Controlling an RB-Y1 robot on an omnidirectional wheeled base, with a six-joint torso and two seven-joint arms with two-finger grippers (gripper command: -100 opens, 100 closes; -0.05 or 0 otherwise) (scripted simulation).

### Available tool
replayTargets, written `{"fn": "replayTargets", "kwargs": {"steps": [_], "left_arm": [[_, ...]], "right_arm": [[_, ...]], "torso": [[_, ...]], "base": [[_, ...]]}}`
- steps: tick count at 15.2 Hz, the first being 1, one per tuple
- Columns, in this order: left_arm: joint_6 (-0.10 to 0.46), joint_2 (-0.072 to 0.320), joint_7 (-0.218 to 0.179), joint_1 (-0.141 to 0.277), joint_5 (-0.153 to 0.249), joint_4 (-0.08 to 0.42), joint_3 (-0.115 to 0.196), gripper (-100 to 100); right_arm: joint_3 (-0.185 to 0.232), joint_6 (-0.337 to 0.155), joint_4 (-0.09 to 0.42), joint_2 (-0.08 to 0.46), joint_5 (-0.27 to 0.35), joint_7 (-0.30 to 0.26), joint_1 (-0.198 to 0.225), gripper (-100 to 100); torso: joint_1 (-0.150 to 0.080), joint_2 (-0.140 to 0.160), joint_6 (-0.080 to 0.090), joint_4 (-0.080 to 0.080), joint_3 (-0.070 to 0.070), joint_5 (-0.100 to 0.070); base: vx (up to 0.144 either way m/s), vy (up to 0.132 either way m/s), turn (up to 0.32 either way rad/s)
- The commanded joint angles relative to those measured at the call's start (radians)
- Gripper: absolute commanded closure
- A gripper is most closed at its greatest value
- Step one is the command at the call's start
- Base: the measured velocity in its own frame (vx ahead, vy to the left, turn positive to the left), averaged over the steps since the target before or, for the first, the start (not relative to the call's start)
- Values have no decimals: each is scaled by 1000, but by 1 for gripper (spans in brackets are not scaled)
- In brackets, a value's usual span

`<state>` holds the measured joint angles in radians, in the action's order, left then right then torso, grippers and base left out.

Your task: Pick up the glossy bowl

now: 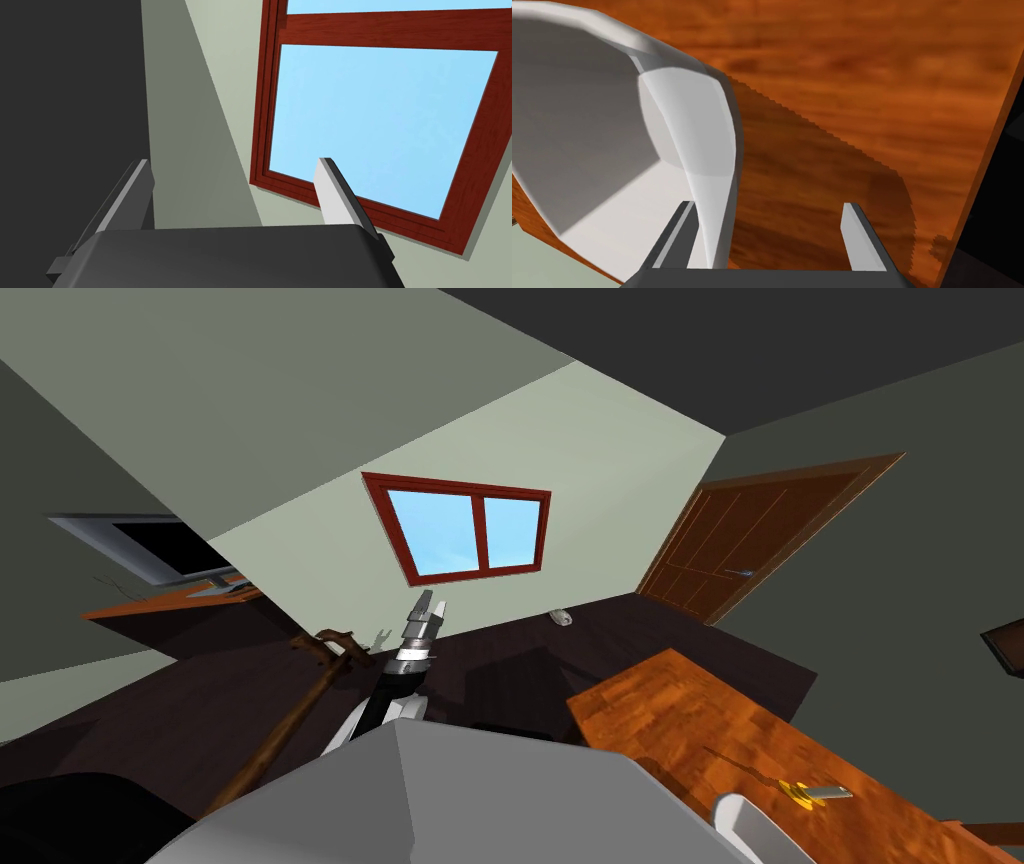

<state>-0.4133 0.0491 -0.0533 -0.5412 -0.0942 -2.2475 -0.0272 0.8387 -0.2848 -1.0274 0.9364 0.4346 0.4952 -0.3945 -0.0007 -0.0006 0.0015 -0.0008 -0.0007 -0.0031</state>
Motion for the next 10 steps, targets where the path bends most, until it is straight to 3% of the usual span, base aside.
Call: {"fn": "replayTargets", "kwargs": {"steps": [1, 4, 8, 10], "left_arm": [[0, 0, 0, 0, 0, 0, 0, 0], [0, 0, 0, 0, 0, 0, 0, 0], [0, 0, 0, 0, 0, 0, 0, 0], [0, 0, 0, 0, 0, 0, 0, 0]], "right_arm": [[0, 0, 0, 0, 0, 0, 0, 100], [-7, -8, 6, 13, 1, 0, 4, 100], [9, 10, -67, 72, -12, -11, -25, 100], [7, 8, -62, 65, -9, -10, -24, 100]], "torso": [[0, 0, 0, 0, 0, 0], [-1, 2, 3, -2, 0, -11], [-2, 2, 3, -2, 0, -10], [-2, 2, 3, -2, 0, -10]], "base": [[0, 0, 0], [1, -1, -3], [4, -5, -12], [6, -5, -20]]}}
